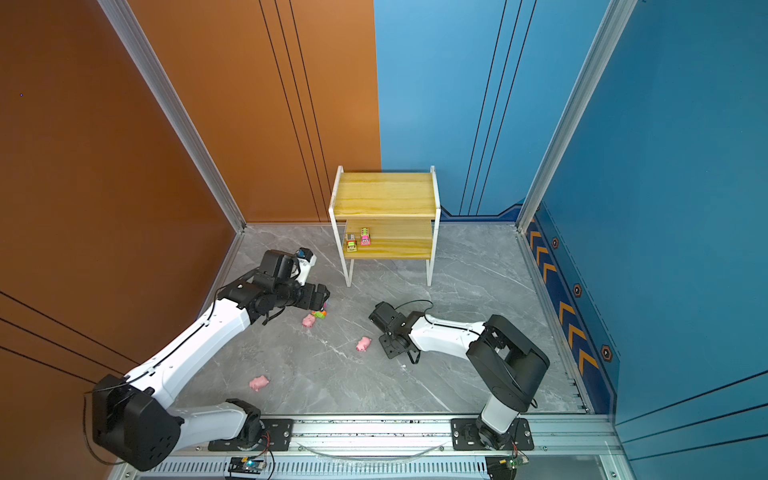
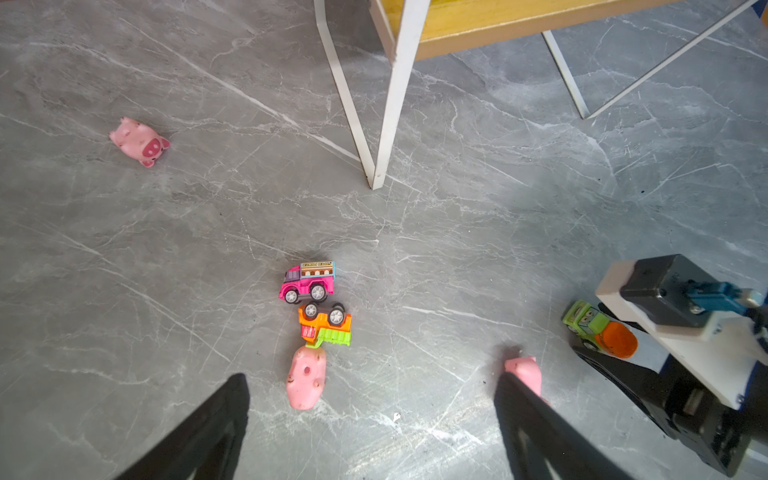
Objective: Place and organize the plastic toys onto the shelf
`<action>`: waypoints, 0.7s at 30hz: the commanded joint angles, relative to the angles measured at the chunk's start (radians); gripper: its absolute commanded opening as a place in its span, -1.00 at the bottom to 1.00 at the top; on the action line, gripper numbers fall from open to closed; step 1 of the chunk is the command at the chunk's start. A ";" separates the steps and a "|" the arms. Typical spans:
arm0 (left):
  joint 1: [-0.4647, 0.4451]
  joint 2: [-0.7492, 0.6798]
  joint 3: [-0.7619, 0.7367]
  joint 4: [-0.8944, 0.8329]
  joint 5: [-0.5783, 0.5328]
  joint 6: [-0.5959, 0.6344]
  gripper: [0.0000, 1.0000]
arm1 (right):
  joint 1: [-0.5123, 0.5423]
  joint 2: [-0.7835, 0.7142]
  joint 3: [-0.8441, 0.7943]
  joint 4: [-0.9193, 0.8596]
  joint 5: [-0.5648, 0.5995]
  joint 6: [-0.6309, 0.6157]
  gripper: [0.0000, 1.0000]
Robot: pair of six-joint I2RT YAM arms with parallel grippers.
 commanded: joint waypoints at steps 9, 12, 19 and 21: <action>0.016 0.003 -0.014 0.012 0.027 -0.003 0.87 | -0.037 -0.087 -0.120 -0.015 -0.003 0.072 0.12; 0.015 0.002 -0.013 0.017 0.032 -0.005 0.87 | -0.048 -0.084 -0.117 -0.010 0.025 0.092 0.12; 0.017 -0.003 -0.018 0.016 0.030 -0.003 0.87 | -0.106 -0.072 -0.124 0.011 0.033 0.136 0.12; 0.017 -0.002 -0.016 0.017 0.031 -0.004 0.87 | -0.118 -0.072 -0.127 0.020 0.033 0.144 0.12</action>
